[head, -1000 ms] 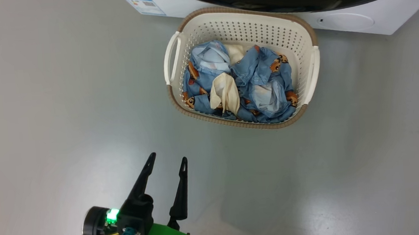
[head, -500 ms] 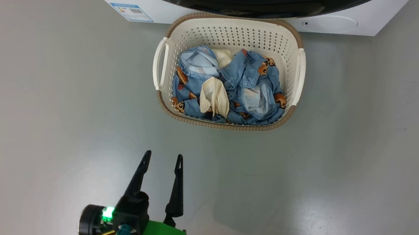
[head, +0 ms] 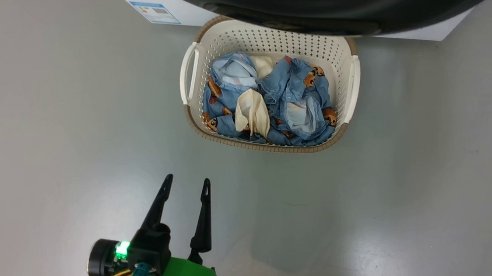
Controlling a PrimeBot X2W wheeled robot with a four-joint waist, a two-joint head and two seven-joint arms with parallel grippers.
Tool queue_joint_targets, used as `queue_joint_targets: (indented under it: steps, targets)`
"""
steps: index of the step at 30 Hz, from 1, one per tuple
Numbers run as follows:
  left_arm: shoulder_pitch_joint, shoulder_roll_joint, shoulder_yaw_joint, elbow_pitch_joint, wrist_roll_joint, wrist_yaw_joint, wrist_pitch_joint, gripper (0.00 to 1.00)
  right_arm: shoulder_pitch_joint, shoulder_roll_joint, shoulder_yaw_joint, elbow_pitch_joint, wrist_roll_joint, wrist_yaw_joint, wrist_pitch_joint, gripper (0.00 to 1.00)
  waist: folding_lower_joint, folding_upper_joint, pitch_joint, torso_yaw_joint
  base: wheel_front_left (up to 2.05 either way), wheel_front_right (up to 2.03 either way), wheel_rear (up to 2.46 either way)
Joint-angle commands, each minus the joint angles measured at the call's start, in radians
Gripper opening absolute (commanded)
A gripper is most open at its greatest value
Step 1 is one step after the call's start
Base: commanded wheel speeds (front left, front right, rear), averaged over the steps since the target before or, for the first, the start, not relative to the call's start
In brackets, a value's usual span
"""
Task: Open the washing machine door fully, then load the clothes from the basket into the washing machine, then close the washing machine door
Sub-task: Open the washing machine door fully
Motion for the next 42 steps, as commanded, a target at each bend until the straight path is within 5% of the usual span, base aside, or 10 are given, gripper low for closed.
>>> queue_joint_targets:
  steps: [1,42]
  targets:
    - [-0.007,0.018,0.035,-0.024,0.007,0.005,-0.006,1.0,0.02,0.028,0.035,-0.033,-0.01,0.002,0.022,0.0,0.0,0.0,0.0,-0.002,0.0,0.0,0.0]
    - [0.022,0.018,0.178,0.038,-0.006,-0.043,-0.006,1.0,0.337,0.252,0.316,-0.17,-0.011,0.002,0.013,0.0,0.0,0.0,-0.242,-0.242,0.0,0.0,0.0]
